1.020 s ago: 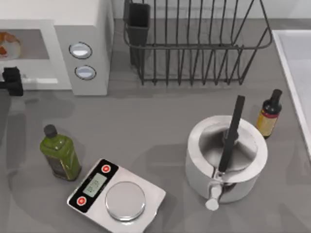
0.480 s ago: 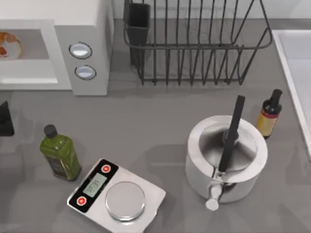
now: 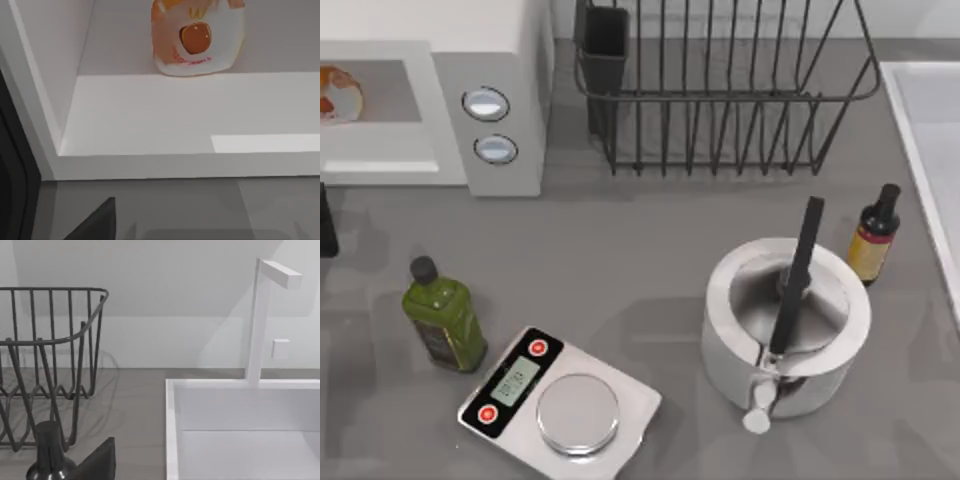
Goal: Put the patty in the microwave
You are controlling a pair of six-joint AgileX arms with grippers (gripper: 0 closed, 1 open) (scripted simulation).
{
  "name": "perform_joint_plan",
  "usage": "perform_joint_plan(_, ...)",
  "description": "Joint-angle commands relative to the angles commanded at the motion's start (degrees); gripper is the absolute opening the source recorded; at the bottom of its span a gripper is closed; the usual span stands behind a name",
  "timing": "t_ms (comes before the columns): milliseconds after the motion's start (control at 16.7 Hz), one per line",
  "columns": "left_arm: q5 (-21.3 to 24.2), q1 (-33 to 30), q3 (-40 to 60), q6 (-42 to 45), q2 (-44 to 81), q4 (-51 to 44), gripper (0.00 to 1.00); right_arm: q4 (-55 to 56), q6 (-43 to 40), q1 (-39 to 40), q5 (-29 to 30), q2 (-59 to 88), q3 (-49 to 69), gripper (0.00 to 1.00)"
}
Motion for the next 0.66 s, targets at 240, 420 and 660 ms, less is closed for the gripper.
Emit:
perform_joint_plan(240,-0.1,0.0,2.5,0.0,-8.4,-14.3,1.0,0.0,0.0,0.0,0.0,0.0,0.0,1.0)
perform_joint_plan(420,-0.1,-0.1,4.7,0.0,-15.0,-23.4,1.0,0.0,0.0,0.0,0.0,0.0,0.0,1.0)
perform_joint_plan(660,-0.2,0.0,6.7,-0.1,-18.6,-27.3,1.0,0.0,0.0,0.0,0.0,0.0,0.0,1.0)
